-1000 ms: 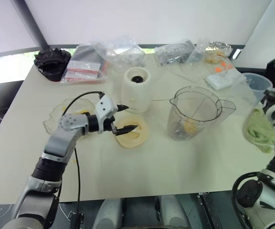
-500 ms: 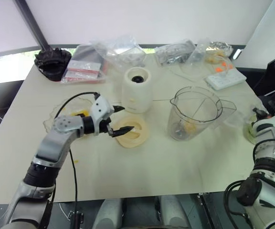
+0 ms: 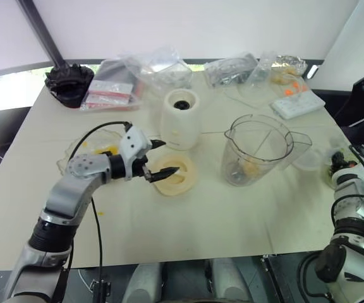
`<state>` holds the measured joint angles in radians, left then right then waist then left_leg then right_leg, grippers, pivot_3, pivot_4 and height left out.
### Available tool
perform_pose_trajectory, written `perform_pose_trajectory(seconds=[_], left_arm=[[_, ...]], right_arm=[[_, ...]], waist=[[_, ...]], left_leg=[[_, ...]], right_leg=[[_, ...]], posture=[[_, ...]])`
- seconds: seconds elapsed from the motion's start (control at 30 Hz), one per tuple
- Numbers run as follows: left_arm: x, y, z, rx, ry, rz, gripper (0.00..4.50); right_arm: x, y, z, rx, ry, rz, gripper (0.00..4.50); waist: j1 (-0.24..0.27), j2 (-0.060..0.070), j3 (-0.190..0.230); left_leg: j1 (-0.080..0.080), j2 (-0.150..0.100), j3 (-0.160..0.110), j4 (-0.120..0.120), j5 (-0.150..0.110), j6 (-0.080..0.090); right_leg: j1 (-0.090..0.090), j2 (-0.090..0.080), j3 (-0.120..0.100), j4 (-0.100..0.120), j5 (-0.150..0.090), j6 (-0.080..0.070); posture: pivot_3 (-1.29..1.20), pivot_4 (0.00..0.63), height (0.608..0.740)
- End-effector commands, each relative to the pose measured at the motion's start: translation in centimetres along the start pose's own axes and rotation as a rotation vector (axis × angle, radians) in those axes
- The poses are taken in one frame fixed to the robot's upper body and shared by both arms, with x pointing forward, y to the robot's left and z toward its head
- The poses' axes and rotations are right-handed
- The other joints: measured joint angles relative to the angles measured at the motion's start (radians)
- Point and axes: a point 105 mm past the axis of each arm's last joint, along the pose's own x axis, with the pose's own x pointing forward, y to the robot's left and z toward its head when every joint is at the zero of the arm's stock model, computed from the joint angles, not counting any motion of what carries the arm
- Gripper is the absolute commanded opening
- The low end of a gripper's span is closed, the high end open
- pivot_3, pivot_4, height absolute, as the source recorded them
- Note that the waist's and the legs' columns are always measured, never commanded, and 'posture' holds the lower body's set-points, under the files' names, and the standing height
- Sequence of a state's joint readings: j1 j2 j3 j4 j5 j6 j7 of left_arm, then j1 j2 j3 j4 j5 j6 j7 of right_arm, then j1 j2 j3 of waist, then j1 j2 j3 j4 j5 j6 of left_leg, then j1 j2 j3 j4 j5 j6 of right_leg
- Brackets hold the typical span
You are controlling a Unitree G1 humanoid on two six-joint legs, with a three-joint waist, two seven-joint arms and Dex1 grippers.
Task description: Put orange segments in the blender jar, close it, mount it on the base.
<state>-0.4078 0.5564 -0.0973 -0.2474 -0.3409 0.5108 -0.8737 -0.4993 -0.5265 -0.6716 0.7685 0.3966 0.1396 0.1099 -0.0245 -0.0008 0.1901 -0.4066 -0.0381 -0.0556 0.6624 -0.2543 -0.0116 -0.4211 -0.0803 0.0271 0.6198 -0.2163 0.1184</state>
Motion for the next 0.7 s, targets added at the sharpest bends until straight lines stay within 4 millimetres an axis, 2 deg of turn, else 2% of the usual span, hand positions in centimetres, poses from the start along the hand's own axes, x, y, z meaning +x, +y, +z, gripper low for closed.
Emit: perform_pose_trajectory(seconds=[0.03, 0.33, 0.47, 0.53, 0.7], left_arm=[[-0.1, -0.6, 0.8, 0.019, -0.036, -0.007, 4.50], [0.0, -0.4, 0.4, 0.012, -0.036, -0.003, 4.50], [-0.1, -0.1, 0.1, 0.018, -0.019, -0.016, 4.50], [-0.4, 0.4, -0.6, 0.018, 0.024, -0.035, 4.50], [-0.9, 1.5, -2.7, 0.124, 0.165, -0.147, 4.50]], right_arm=[[-0.6, -0.9, 0.8, -0.065, -0.028, -0.004, 4.44], [-3.3, -2.2, 0.7, -0.141, -0.010, 0.006, 4.44], [-5.6, -1.5, 1.7, -0.226, 0.005, 0.102, 4.44], [-7.2, -0.9, 2.8, -0.280, 0.031, 0.175, 4.44], [-11.5, 1.7, 5.1, -0.406, 0.155, 0.404, 4.44]], waist=[[0.001, 0.000, 0.000], [0.007, 0.000, 0.000], [0.011, 0.001, -0.001], [0.011, 0.002, -0.001], [0.011, 0.002, -0.001]], left_leg=[[0.000, 0.000, 0.000, 0.000, 0.000, 0.000], [0.000, 0.001, -0.001, 0.001, 0.000, 0.000], [0.000, 0.001, -0.002, 0.000, 0.000, 0.000], [0.000, 0.001, -0.002, 0.000, 0.000, 0.000], [0.001, 0.001, -0.002, 0.001, 0.000, 0.000]], right_leg=[[0.000, 0.000, 0.000, 0.000, 0.000, 0.000], [0.001, 0.000, 0.001, 0.000, -0.002, -0.003], [0.001, 0.000, 0.001, 0.000, -0.002, -0.002], [0.001, 0.000, 0.001, 0.000, -0.001, -0.002], [0.001, 0.000, 0.001, -0.001, -0.003, -0.004]], posture=[[0.00, 0.150, 0.740], [0.00, 0.150, 0.740], [0.00, 0.150, 0.740], [0.00, 0.150, 0.740], [0.00, 0.150, 0.740]])
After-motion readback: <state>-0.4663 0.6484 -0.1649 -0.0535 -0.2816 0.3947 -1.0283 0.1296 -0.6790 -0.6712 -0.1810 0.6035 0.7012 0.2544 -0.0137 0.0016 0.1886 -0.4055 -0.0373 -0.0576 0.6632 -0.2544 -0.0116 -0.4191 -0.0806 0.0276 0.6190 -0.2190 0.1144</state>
